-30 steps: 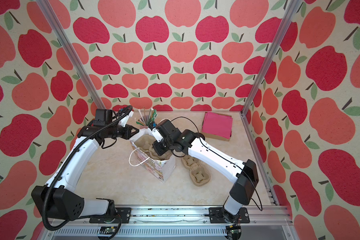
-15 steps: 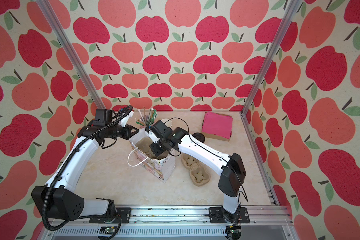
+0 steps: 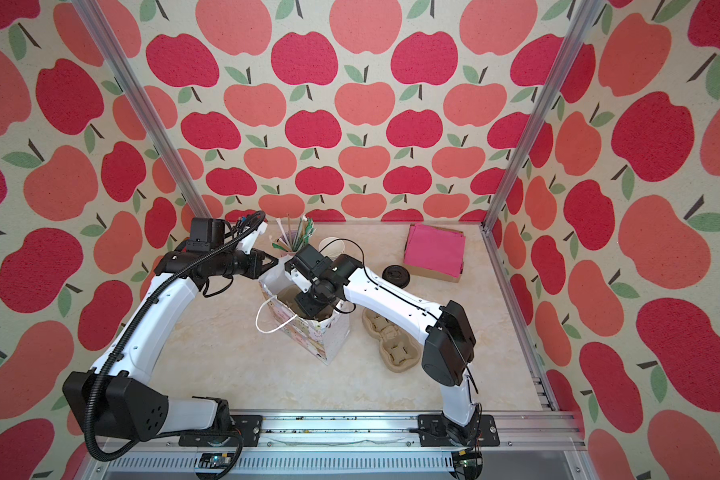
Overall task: Pack the takeout coffee
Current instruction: 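Lower the carrier into the bag with the right gripper while the left holds it, then push the carrier down to the bag bottom with the right gripper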
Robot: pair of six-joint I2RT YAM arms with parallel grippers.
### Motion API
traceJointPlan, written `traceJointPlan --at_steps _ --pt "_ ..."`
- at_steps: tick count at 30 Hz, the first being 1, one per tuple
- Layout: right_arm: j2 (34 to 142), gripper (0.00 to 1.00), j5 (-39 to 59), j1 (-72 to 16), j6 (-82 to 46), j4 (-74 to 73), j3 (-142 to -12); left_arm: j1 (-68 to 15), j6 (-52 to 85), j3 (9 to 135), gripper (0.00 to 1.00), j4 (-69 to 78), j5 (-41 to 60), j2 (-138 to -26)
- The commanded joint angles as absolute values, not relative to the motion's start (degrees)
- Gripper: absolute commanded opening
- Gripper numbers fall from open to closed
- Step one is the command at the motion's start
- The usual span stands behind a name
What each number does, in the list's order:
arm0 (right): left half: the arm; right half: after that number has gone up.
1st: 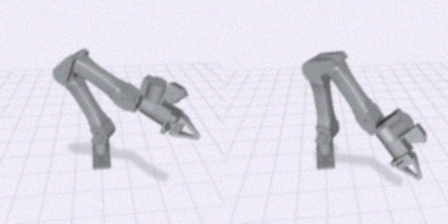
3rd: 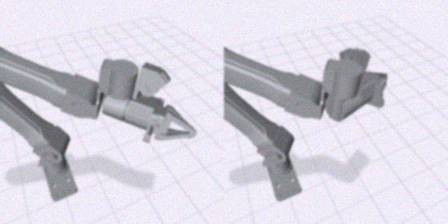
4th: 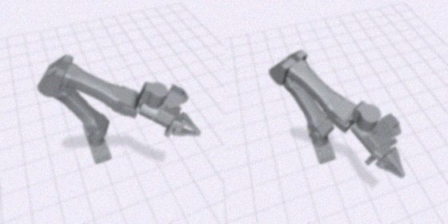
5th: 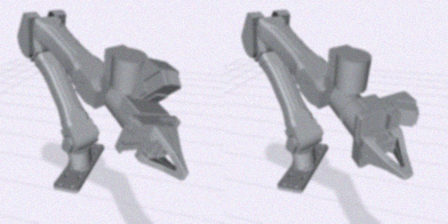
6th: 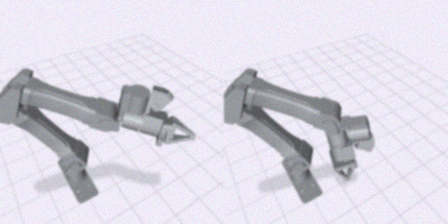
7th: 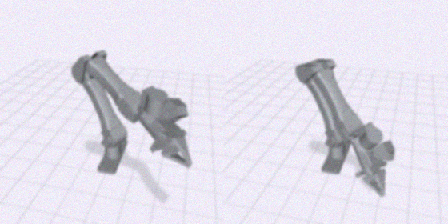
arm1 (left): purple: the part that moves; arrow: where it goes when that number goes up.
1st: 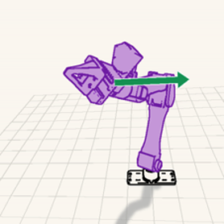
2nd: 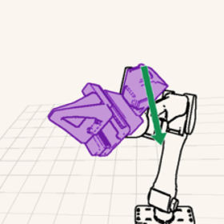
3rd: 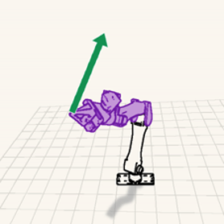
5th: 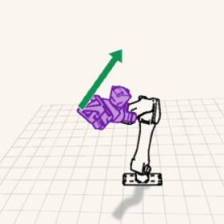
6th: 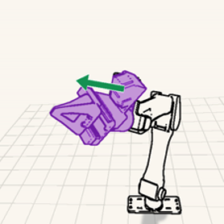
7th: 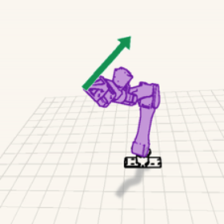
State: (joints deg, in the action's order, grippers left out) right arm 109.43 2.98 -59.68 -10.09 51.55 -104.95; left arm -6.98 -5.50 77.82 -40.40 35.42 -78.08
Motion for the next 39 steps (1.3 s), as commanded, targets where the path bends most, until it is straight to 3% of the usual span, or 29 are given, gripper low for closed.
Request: traceJointPlan --at_steps 1,17,39 --pt "109.08 0.13 2.64 -60.29 -8.63 54.7 -106.1 -6.66 -6.44 78.0 0.08 -39.99 36.21 -76.49" --pt "114.39 0.13 0.98 -62.14 -9.23 60.29 -109.51 -9.03 -6.64 76.73 0.02 -36.42 37.82 -71.19" --pt "123.03 0.14 0.04 -63.25 -10.04 55.08 -109.99 -12.74 -8.88 70.66 0.0 -31.13 37.09 -63.02"
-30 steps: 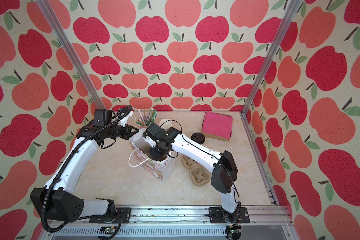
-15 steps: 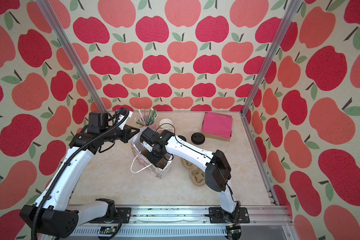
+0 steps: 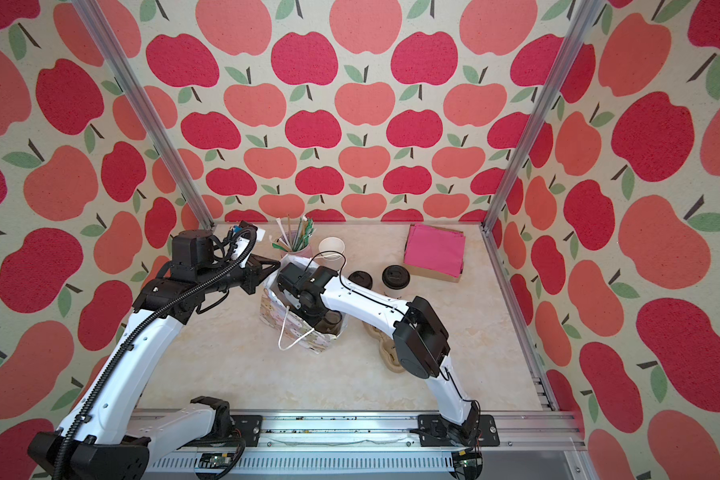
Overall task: Pack the takeout coffee
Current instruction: 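Push the carrier down to the bag bottom with the right gripper, then open the right gripper and lift it out of the bag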
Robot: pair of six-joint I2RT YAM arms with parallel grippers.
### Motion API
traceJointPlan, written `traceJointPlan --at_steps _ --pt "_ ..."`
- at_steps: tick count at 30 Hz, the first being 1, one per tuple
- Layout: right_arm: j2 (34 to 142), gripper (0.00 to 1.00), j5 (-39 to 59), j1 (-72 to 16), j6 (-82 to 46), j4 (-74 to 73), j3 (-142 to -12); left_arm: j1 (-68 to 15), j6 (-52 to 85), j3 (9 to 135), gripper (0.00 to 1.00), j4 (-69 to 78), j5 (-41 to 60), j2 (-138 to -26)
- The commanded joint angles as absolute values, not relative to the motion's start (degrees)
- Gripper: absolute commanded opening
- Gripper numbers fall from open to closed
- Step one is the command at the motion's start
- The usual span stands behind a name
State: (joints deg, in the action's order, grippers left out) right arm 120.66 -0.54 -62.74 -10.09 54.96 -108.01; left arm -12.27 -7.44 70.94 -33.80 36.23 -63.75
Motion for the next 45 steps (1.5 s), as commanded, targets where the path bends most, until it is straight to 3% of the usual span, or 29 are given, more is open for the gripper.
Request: traceJointPlan --at_steps 1,10,35,45 --pt "123.71 0.15 0.12 -63.25 -9.96 55.35 -110.4 -12.76 -8.93 70.59 0.0 -31.2 36.96 -63.02" --pt "124.83 0.21 -1.11 -63.25 -8.24 58.08 -112.82 -12.85 -9.56 69.89 0.0 -31.45 34.4 -62.58" --pt "99.43 0.79 -4.31 -63.49 -2.29 40.78 -99.76 -14.55 -11.3 67.3 0.0 -34.24 29.88 -58.54" --pt "92.57 0.83 -2.02 -63.47 -2.65 30.29 -91.78 -15.73 -9.69 65.43 0.0 -33.92 29.31 -57.77"
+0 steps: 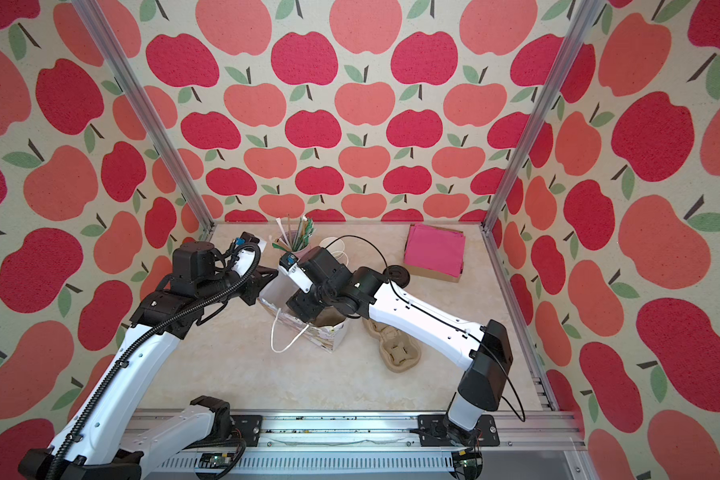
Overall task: Pack the takeout coffee
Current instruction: 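Open the right gripper and lift it out of the bag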
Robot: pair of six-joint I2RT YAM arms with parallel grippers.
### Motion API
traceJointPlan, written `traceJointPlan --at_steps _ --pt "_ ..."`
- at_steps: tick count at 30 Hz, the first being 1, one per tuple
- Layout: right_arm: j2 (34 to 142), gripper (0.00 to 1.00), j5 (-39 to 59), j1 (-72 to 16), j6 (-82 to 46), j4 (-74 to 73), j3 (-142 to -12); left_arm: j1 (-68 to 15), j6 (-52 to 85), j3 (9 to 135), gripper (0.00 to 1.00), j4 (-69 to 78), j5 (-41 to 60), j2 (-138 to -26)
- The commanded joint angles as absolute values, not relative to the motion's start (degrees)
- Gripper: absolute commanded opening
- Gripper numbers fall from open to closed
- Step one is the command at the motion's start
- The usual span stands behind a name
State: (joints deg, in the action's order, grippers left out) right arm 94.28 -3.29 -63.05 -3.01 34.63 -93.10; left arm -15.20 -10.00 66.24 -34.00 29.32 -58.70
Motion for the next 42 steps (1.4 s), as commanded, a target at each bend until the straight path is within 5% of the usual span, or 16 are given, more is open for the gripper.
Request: traceJointPlan --at_steps 1,8,14,24,42 --pt "92.27 0.83 -2.25 -63.54 -2.68 30.03 -91.64 -15.84 -9.63 65.28 0.0 -34.05 29.14 -57.67" --pt "81.4 0.82 -3.58 -63.49 -0.6 20.75 -84.85 -16.0 -9.49 64.47 0.0 -32.81 28.05 -55.53" --pt "74.17 0.92 -8.19 -63.51 2.58 20.94 -83.39 -16.1 -9.67 64.96 0.0 -31.4 28.39 -54.54" --pt "80.77 0.93 -11.72 -62.85 4.58 37.97 -89.18 -16.43 -10.02 65.19 0.0 -29.26 28.82 -52.22" --pt "83.36 0.19 -9.52 -64.17 2.71 33.13 -84.13 -16.96 -10.54 63.21 0.0 -24.96 30.72 -47.79"
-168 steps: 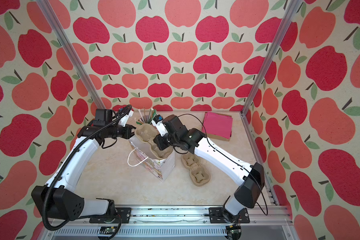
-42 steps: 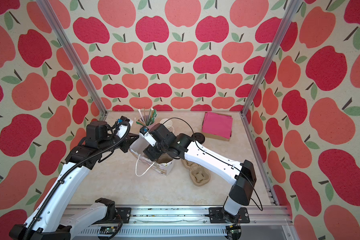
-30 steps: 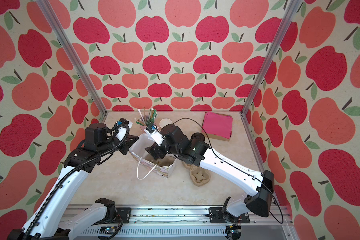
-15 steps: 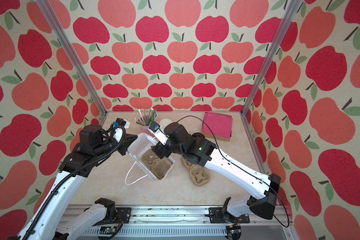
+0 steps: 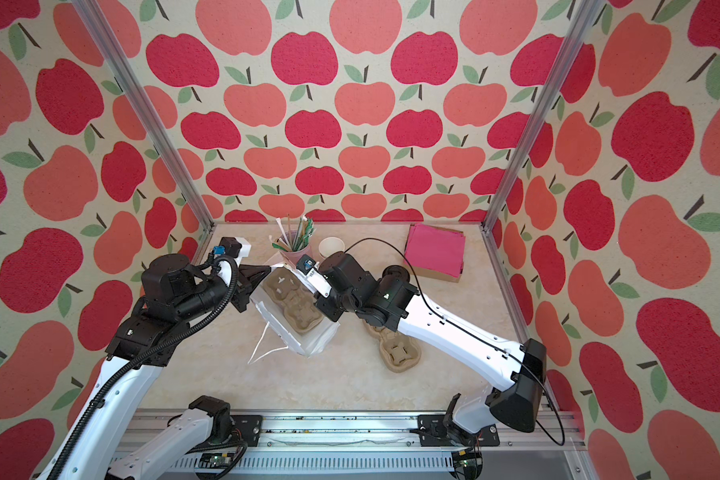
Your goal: Pack the takeout coffee
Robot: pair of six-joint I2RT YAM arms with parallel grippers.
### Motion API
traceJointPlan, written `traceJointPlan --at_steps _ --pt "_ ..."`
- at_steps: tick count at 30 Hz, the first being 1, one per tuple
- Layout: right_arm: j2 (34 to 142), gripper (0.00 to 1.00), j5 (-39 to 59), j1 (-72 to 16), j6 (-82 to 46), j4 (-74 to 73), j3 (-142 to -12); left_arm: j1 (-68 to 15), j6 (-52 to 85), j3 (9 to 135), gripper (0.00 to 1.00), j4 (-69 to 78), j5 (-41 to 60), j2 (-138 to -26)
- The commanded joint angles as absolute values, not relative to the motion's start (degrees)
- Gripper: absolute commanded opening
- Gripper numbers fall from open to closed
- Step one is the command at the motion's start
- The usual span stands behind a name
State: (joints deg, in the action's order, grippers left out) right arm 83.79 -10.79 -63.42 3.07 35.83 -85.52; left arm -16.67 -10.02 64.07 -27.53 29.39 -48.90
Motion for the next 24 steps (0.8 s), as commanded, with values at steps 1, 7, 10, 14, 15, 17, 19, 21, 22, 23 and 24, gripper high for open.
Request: traceJointPlan --at_steps 1,7,10,14,15,17,19,21,22,23,24 --pt "83.33 0.18 -9.58 -64.37 2.72 32.89 -83.9 -16.96 -10.49 63.03 0.0 -24.87 30.51 -47.65" --pt "83.5 0.18 -9.33 -64.8 2.46 33.0 -84.35 -16.96 -9.7 62.1 0.0 -25.07 27.63 -47.2" --pt "83.34 0.3 -9.89 -64.82 2.91 33.63 -85.53 -16.96 -9.24 61.34 0.0 -25.3 25.91 -46.96" --pt "82.47 0.38 -11.9 -65.61 4.57 34.94 -87.65 -16.96 -8.82 59.66 0.0 -24.4 25.28 -45.81" --pt "82.23 0.41 -12.57 -65.94 4.99 35.57 -88.49 -16.96 -8.85 59.51 0.0 -24.43 24.99 -45.64" --pt "81.67 0.47 -13.67 -66.67 5.87 36.09 -89.51 -16.96 -8.88 59.45 0.0 -24.61 24.87 -45.53" --pt "80.98 0.5 -14.17 -67.3 6.4 36.36 -90.1 -16.95 -8.97 59.33 0.0 -24.59 24.8 -45.45" --pt "80.61 0.5 -13.69 -67.79 6.25 37.17 -91.22 -16.94 -9.19 59.23 0.0 -24.44 24.82 -45.35" --pt "80.56 0.48 -13.47 -68.06 6.15 37.63 -91.8 -16.94 -9.22 59.2 0.0 -24.51 24.7 -45.35" --pt "80.68 0.46 -13.1 -68.39 5.99 38.23 -92.55 -16.88 -9.31 59.23 0.0 -24.45 24.63 -45.4" --pt "80.9 0.42 -12.74 -68.55 5.91 39.09 -93.24 -16.91 -9.32 59.27 0.0 -24.46 24.61 -45.43"
